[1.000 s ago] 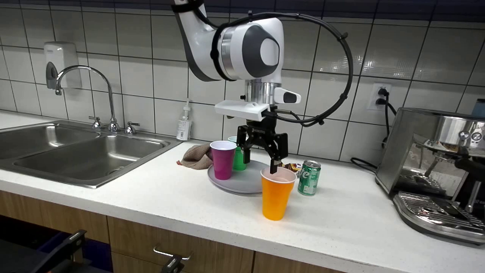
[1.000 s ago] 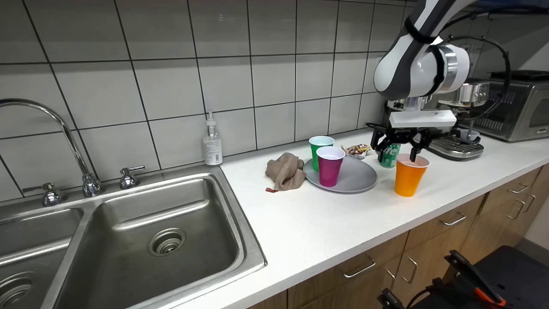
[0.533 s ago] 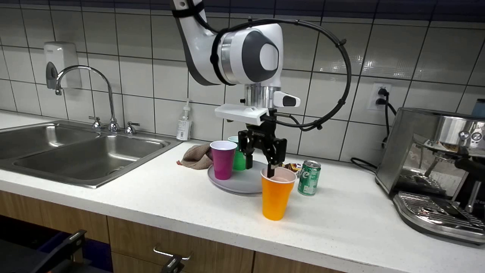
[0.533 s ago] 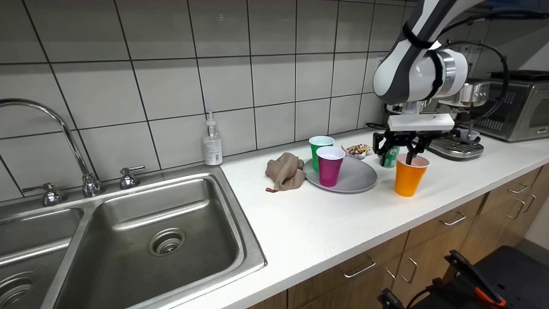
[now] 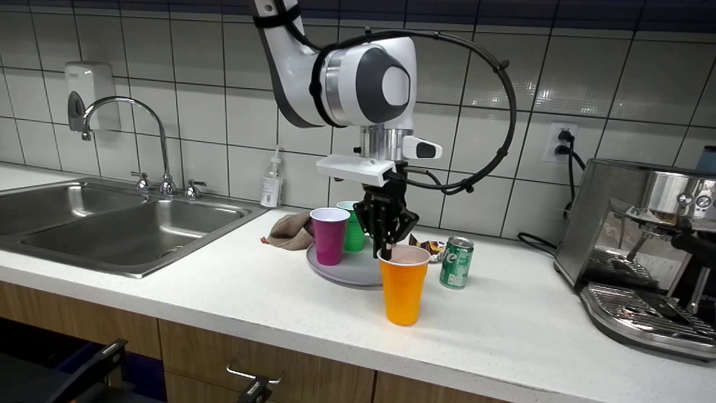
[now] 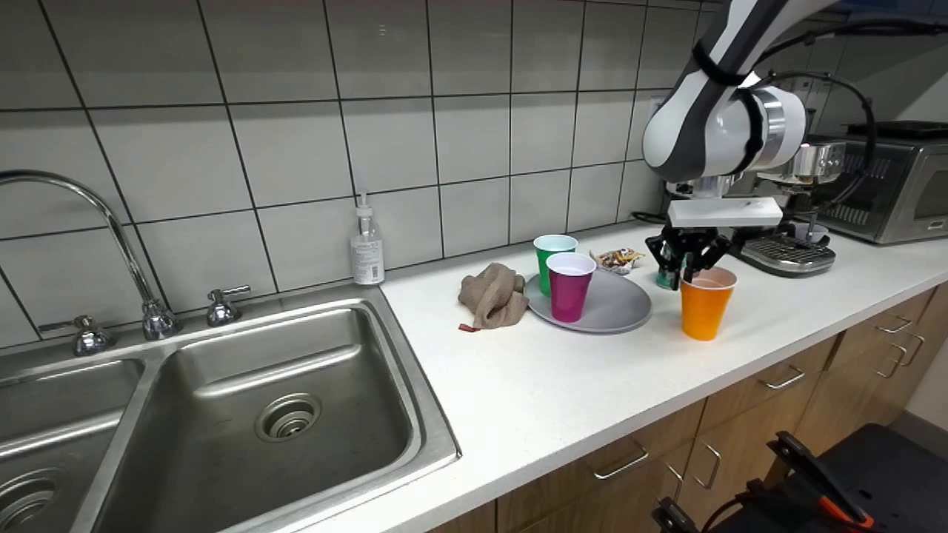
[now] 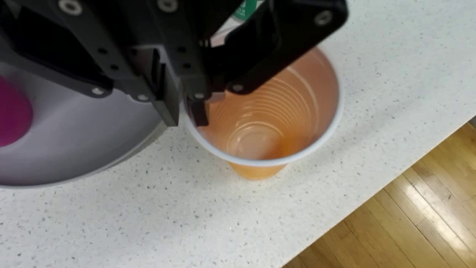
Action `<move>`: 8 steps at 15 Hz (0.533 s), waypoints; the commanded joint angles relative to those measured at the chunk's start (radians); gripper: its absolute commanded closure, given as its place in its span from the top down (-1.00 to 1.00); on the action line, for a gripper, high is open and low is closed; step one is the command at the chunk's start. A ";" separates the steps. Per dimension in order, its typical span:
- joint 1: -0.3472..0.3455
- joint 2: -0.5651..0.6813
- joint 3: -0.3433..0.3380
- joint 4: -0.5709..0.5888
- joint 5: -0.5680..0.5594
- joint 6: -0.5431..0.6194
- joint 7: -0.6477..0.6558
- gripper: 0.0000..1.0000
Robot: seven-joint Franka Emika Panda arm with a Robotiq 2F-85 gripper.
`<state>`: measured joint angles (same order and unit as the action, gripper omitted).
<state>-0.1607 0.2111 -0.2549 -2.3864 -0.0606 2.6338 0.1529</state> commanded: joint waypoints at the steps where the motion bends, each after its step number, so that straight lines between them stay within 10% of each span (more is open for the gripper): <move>1: 0.003 -0.002 0.001 0.002 -0.014 0.012 0.028 -1.00; 8: 0.003 -0.040 0.001 -0.010 -0.035 -0.003 -0.003 -0.97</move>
<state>-0.1592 0.2061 -0.2562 -2.3831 -0.0653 2.6351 0.1525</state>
